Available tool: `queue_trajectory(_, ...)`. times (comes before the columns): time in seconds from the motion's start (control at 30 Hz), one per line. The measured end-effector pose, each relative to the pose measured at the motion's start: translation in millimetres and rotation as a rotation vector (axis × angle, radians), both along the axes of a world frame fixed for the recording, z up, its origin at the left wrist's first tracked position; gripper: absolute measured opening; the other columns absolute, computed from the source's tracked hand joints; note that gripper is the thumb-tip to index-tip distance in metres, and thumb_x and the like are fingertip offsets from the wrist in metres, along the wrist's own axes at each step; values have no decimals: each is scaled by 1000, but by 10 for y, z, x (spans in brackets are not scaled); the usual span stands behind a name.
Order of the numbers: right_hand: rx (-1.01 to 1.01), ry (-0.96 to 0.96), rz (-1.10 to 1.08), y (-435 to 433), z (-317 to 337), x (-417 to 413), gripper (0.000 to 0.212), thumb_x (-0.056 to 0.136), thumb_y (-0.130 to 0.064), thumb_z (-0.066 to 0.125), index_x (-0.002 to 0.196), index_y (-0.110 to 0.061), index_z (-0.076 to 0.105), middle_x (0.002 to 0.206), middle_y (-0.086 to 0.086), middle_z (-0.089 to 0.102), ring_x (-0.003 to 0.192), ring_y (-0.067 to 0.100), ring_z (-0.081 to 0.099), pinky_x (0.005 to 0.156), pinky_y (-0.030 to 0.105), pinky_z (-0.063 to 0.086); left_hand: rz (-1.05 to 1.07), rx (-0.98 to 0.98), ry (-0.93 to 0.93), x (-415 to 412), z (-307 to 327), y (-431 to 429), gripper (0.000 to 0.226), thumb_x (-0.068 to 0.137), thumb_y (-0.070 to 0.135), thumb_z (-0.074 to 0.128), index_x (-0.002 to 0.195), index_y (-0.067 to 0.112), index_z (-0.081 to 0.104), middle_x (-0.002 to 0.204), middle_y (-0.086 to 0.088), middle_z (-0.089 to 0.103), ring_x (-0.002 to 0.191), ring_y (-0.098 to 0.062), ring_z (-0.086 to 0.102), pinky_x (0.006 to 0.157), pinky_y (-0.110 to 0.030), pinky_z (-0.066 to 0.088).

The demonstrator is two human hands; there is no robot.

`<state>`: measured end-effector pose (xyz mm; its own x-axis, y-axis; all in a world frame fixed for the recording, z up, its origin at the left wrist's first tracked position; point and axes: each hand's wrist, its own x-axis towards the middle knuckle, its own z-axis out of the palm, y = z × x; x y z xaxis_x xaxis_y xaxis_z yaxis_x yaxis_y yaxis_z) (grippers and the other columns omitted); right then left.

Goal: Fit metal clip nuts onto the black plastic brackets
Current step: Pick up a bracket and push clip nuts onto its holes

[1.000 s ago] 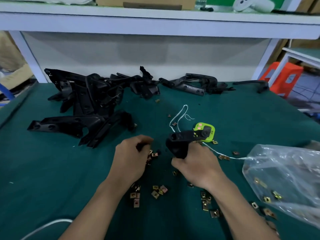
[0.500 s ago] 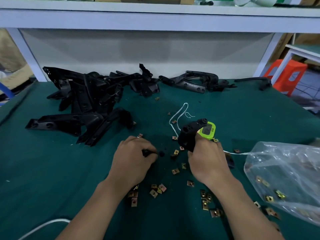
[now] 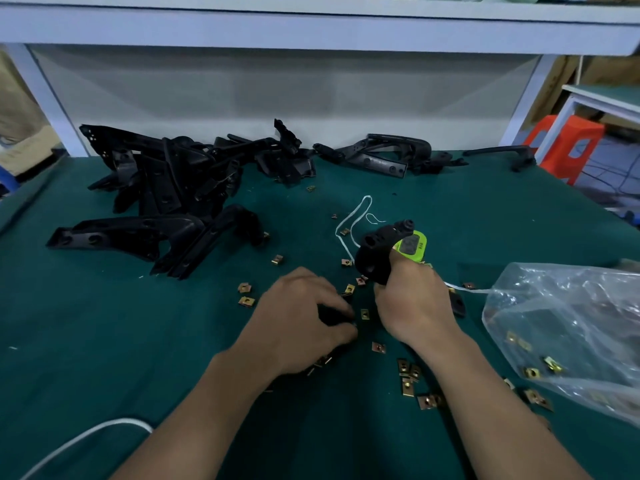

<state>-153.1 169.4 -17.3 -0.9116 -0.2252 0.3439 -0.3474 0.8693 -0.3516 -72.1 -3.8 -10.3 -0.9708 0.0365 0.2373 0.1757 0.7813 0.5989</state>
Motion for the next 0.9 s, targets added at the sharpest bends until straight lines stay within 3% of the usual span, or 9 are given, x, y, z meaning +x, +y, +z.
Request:
queue_trajectory(0.1, 2, -19, 9, -6, -24, 4, 26, 84, -20, 65, 84, -23, 39, 74, 8, 61, 72, 39, 52, 64, 34, 31, -29, -4, -84, -17, -22, 44, 13, 78, 39, 82, 90, 42, 80, 89, 27, 64, 101, 4, 45, 94, -22, 37)
queue_trajectory(0.2, -8, -25, 15, 2, -30, -1, 24, 84, -18, 62, 82, -24, 39, 62, -5, 40, 66, 31, 39, 65, 33, 30, 32, 11, -55, -19, -47, 52, 8, 87, 34, 77, 90, 40, 80, 91, 24, 66, 98, 3, 49, 92, -24, 41)
queue_trajectory(0.3, -20, -20, 26, 13, -33, 2, 21, 84, -18, 62, 84, -23, 42, 66, 0, 51, 66, 30, 40, 64, 32, 31, 211, 44, 51, 2, -41, 52, 8, 91, 37, 70, 90, 39, 77, 85, 18, 72, 81, -2, 62, 79, -28, 51)
queue_trajectory(0.43, -33, -10, 34, 16, -38, 2, 20, 84, -16, 61, 84, -24, 43, 61, -9, 37, 65, 30, 40, 63, 32, 30, 277, 113, 73, 4, -27, 10, 8, 90, 30, 73, 85, 34, 78, 76, 30, 70, 73, 4, 67, 67, -14, 54)
queue_trajectory(0.53, -28, -14, 32, 16, -53, -7, 21, 83, -17, 61, 81, -25, 42, 59, -12, 33, 63, 29, 39, 61, 32, 29, 293, 144, 53, 10, -32, 6, 8, 84, 25, 78, 79, 30, 80, 70, 31, 68, 72, 6, 67, 70, -10, 52)
queue_trajectory(0.63, -30, -18, 34, 16, -70, -14, 21, 83, -17, 61, 81, -25, 42, 59, -12, 35, 63, 29, 39, 57, 32, 26, 325, 106, 62, 16, -7, 17, 6, 81, 27, 80, 76, 30, 80, 68, 38, 63, 72, 7, 66, 62, -15, 54)
queue_trajectory(0.73, -37, -7, 37, 12, -76, -15, 22, 82, -16, 61, 80, -26, 41, 61, -9, 38, 63, 30, 39, 56, 32, 25, 332, 91, 73, 21, 9, 43, 5, 79, 27, 82, 76, 30, 80, 55, 39, 58, 74, 6, 66, 65, -23, 59)
queue_trajectory(0.8, -51, -4, 40, 10, -81, -14, 21, 82, -17, 61, 81, -25, 41, 64, -7, 40, 65, 30, 38, 60, 31, 28, 321, 69, 75, 9, -10, 61, 7, 78, 24, 84, 75, 29, 80, 60, 39, 57, 77, 6, 65, 66, -17, 57)
queue_trajectory(0.9, -66, -11, 43, 14, -90, -8, 21, 82, -16, 60, 82, -26, 41, 63, -8, 39, 66, 30, 39, 63, 32, 28, 269, 51, 58, 15, -26, 83, 16, 78, 16, 83, 78, 30, 76, 70, 22, 69, 73, 3, 66, 68, -8, 50)
